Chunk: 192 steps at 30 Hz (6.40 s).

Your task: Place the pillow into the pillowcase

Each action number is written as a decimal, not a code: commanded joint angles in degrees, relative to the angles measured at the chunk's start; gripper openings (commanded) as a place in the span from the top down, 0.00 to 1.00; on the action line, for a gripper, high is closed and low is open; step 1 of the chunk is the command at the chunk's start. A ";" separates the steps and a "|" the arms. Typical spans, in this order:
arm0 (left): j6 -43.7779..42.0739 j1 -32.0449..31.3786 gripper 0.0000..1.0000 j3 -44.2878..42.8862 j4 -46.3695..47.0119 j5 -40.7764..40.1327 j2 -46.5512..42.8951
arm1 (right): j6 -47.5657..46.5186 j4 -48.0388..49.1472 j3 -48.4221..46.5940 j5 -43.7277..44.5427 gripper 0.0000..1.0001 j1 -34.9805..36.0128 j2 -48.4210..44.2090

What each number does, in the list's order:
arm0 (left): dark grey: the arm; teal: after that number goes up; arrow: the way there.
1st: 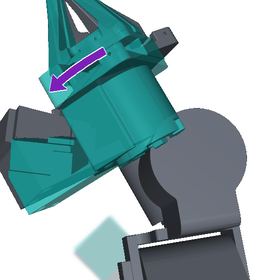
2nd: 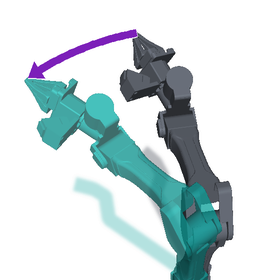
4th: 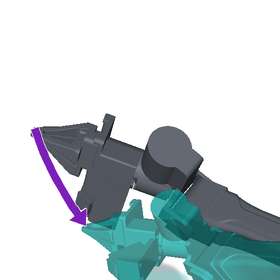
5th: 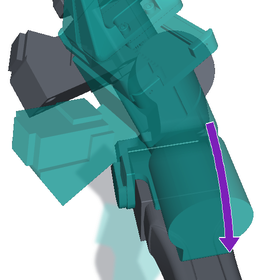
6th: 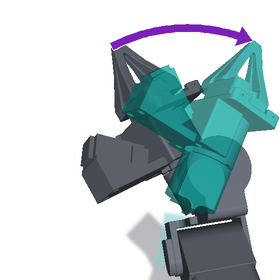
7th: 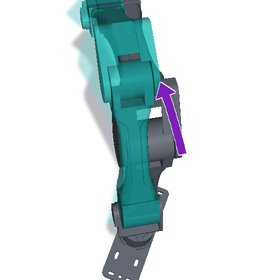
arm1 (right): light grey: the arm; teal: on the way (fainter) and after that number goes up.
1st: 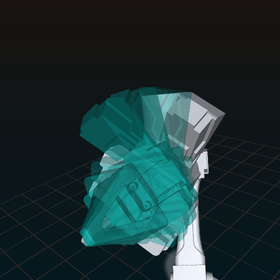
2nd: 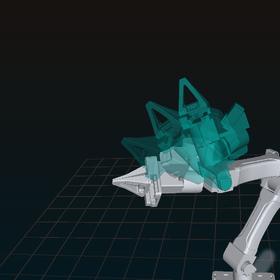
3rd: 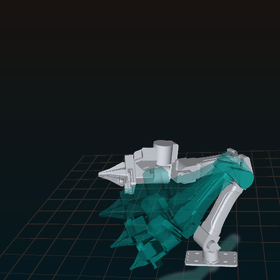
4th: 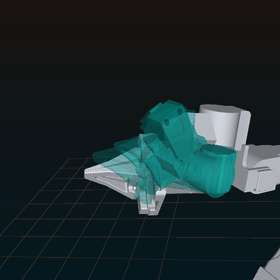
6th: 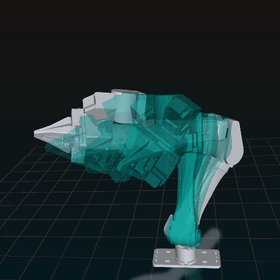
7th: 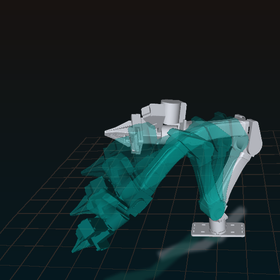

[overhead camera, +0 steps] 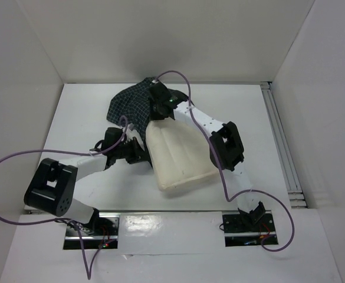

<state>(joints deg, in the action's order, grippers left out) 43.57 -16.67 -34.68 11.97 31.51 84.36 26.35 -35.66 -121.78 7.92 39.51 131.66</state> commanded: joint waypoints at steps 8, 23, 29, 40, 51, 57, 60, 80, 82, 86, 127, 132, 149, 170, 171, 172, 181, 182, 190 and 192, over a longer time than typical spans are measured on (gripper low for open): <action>0.72 3.83 0.04 -6.45 -32.08 -15.49 -14.82 | -0.77 10.35 21.36 -7.58 0.12 -4.08 -20.89; -1.03 -3.72 0.31 -39.38 -47.12 -31.85 -4.83 | 3.80 17.91 52.16 -19.85 0.49 -24.39 -31.20; -5.15 -8.38 0.31 -48.54 -50.20 -31.33 5.37 | 8.27 23.87 54.01 -28.74 0.85 -10.26 -30.58; -9.29 -15.67 0.13 -61.37 -62.23 -41.86 18.98 | 4.24 19.05 54.19 -23.91 0.26 -19.11 -37.18; -7.01 -19.02 0.00 -62.63 -69.63 -56.56 28.13 | 2.30 20.19 55.86 -26.20 0.12 -20.26 -33.23; -5.87 -16.31 0.24 -57.88 -61.63 -51.12 31.04 | -0.06 20.19 51.47 -25.94 0.05 -18.33 -26.47; -5.87 -12.88 0.73 -55.51 -59.70 -46.47 27.28 | -1.64 20.19 48.49 -26.64 0.03 -17.11 -23.30; -12.37 -1.18 1.00 -56.03 -57.93 -25.44 14.17 | -16.76 23.19 26.43 -18.39 0.00 -7.95 -8.88; -12.37 -1.18 1.00 -55.51 -57.93 -25.44 14.17 | -17.30 22.66 22.75 -17.24 0.00 -7.43 -7.12; -12.37 -0.65 1.00 -55.50 -57.93 -25.44 13.64 | -17.91 24.14 20.62 -24.78 0.19 -7.43 -4.57; 0.47 -17.61 0.41 -65.79 -57.22 -39.69 27.02 | -1.48 6.58 68.51 -19.81 0.49 0.84 -58.00; -6.99 -18.84 0.21 -59.64 -64.52 -35.91 19.63 | -2.08 0.68 67.11 -13.20 0.16 -5.83 -61.61; -9.91 12.53 0.23 -50.93 -57.23 -22.01 7.75 | 5.28 10.25 50.72 -12.52 0.05 8.31 -33.22; -11.67 7.53 0.21 -36.78 -48.62 -12.00 5.91 | -3.66 -1.24 37.42 10.62 0.02 -3.23 -36.86; -11.67 7.53 0.21 -36.78 -48.62 -12.00 5.91 | -4.28 -2.04 35.66 11.40 0.00 -1.03 -34.65; -11.67 7.53 0.20 -35.30 -48.01 -12.00 5.91 | -4.29 -3.00 32.95 13.24 0.00 0.90 -32.54; -8.87 3.22 0.15 -24.85 -42.12 -10.42 4.50 | -11.23 -1.34 38.10 9.03 0.14 5.49 -21.62; -8.25 1.83 0.15 -23.96 -40.02 -10.41 4.50 | -11.23 -1.34 38.63 9.04 0.26 5.49 -20.83; -4.72 -7.15 0.06 -21.84 -29.83 -9.89 7.13 | -15.44 2.87 39.95 0.18 1.00 3.65 -32.42; -4.11 -7.86 0.06 -21.84 -27.53 -8.15 8.71 | -15.45 2.35 39.25 -2.55 1.00 3.03 -34.53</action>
<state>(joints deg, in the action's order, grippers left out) 37.91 -23.97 -56.25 -22.11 20.71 91.09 12.43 -35.07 -81.89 11.86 42.89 103.33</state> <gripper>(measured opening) 0.935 0.019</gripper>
